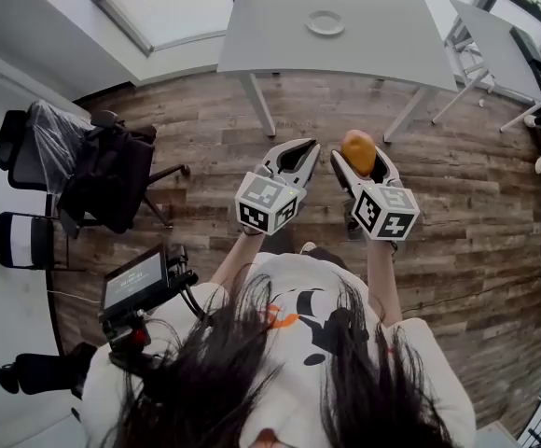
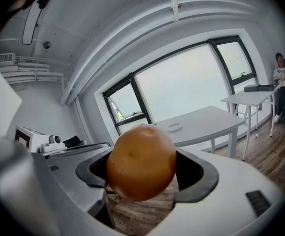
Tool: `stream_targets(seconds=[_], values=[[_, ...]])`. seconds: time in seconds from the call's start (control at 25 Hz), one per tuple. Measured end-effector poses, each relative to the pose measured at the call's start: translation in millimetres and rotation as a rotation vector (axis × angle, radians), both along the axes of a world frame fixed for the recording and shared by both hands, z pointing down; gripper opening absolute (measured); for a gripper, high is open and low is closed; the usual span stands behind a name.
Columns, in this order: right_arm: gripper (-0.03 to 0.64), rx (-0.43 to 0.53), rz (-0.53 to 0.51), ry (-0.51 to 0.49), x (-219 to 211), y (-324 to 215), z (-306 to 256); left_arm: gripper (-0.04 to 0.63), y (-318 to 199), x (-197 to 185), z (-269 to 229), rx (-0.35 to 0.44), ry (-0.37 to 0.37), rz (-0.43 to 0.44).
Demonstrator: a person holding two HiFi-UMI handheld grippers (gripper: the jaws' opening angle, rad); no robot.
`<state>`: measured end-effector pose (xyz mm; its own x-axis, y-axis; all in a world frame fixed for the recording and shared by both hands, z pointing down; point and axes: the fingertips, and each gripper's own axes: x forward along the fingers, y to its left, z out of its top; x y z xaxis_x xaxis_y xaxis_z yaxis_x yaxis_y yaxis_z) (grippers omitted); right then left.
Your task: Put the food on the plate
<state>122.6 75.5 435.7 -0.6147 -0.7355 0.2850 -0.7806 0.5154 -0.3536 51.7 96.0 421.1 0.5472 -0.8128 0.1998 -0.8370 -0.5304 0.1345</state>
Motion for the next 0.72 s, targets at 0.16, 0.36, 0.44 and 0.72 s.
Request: stream_targets(seconds=[0.16, 0.36, 0.44, 0.72], values=[[0.371, -0.02, -0.016, -0.018, -6, -13, 6, 0.006, -9, -2, 7, -0.022, -0.019, -0.011], [0.371, -0.058, -0.036, -0.028, -25, -45, 16, 0.005, -45, -23, 21, -0.07, -0.026, -0.037], [0.371, -0.058, -0.038, -0.023, -27, -44, 18, 0.005, -46, -26, 23, -0.067, -0.023, -0.044], [0.371, -0.057, -0.018, -0.013, -32, -70, 21, 0.006, -82, -36, 24, -0.049, -0.008, -0.037]])
